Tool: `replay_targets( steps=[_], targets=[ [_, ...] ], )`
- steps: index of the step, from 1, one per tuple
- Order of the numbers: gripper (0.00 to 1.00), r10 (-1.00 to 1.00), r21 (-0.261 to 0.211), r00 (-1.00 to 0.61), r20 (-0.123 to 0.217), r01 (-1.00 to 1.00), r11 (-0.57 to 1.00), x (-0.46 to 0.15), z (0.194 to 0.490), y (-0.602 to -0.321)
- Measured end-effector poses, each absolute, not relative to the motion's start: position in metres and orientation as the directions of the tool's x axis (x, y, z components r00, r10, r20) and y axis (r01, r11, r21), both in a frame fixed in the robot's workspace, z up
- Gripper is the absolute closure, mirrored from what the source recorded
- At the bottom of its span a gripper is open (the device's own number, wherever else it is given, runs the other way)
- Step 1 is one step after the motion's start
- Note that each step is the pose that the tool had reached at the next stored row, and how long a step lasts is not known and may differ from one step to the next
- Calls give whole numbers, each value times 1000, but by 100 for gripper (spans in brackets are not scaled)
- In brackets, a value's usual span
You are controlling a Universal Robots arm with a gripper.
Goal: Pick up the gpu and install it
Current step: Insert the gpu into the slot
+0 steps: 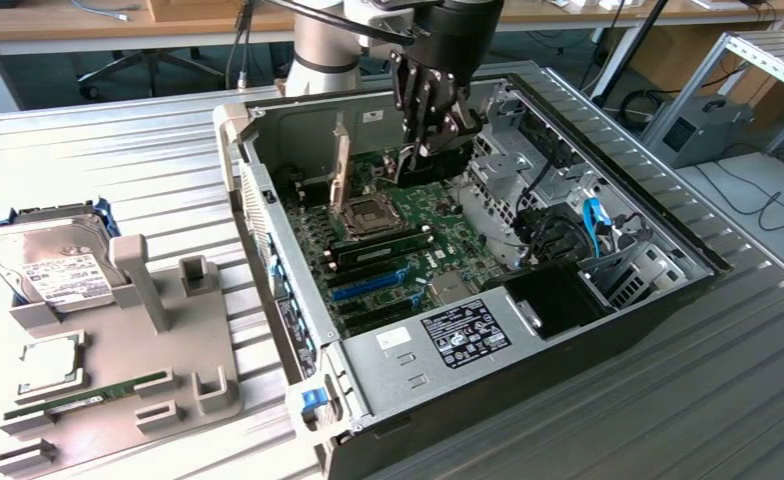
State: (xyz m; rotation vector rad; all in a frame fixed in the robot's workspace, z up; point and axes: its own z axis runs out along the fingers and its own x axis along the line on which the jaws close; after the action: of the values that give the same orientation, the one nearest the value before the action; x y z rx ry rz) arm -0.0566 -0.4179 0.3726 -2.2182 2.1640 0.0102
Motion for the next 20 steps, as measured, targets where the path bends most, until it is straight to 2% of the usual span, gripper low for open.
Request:
replay_targets(
  steps=[20],
  targets=[
    [74,-999,-26,25,-47,-999,-24,-57,368,-433]
  ],
)
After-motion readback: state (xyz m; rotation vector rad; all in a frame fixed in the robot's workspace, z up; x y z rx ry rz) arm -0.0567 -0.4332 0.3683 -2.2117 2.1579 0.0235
